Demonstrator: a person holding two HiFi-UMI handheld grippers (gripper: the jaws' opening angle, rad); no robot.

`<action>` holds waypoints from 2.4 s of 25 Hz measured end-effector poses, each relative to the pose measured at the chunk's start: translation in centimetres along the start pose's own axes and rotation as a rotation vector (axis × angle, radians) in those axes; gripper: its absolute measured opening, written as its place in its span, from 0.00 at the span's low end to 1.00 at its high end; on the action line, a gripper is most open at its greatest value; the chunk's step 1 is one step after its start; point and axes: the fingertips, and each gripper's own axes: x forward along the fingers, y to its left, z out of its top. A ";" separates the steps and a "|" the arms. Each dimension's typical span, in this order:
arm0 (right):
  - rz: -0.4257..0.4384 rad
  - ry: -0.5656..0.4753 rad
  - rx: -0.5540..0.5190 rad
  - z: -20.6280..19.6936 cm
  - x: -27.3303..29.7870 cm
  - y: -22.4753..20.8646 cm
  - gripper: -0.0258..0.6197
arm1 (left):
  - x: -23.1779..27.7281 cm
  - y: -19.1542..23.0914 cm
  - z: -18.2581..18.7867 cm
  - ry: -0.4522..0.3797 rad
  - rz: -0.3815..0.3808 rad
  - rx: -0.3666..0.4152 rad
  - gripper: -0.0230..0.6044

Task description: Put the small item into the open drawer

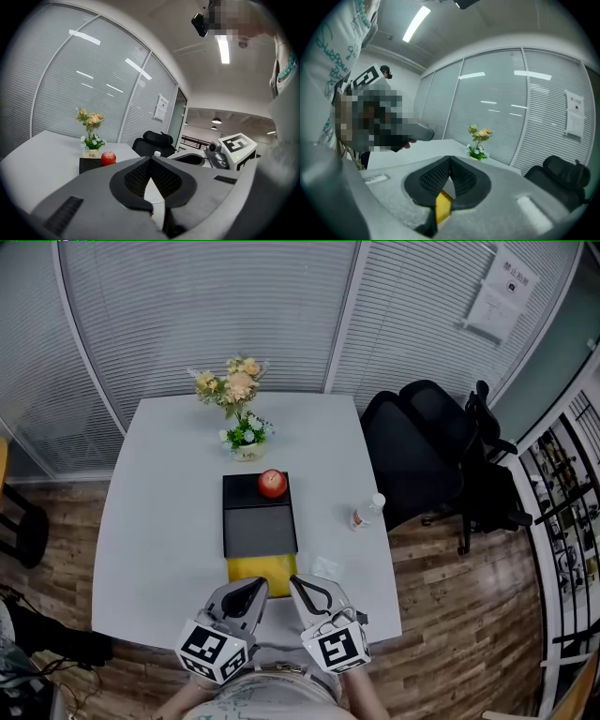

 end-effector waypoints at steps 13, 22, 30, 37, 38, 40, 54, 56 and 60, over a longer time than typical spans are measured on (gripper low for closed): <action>-0.112 0.156 -0.023 -6.0 -1.9 -3.7 0.04 | 0.4 -1.3 -0.6 0.032 -0.042 0.028 0.03; -0.150 0.219 -0.003 -8.6 -2.5 -5.1 0.04 | 0.4 -1.9 -1.0 0.045 -0.058 0.020 0.03; -0.162 0.259 0.011 -10.1 -2.4 -5.9 0.04 | 0.3 -1.9 -1.4 0.054 -0.064 0.008 0.03; -0.173 0.289 0.025 -11.8 -2.0 -6.7 0.04 | 0.4 -1.9 -1.8 0.064 -0.073 0.005 0.03; -0.179 0.290 0.035 -12.1 -1.9 -6.9 0.04 | 0.4 -1.9 -1.9 0.068 -0.076 0.003 0.03; -0.186 0.295 0.049 -12.5 -1.7 -7.2 0.04 | 0.4 -2.0 -2.1 0.076 -0.084 -0.005 0.03; -0.144 0.406 0.044 -17.4 0.5 -7.2 0.04 | 0.3 -2.9 -2.3 0.090 -0.133 -0.024 0.03; -0.135 0.423 0.045 -18.4 0.8 -7.1 0.04 | 0.4 -2.9 -2.5 0.097 -0.136 -0.023 0.03; -0.109 0.465 0.047 -20.3 1.5 -6.9 0.04 | 0.4 -3.0 -2.8 0.106 -0.142 -0.030 0.03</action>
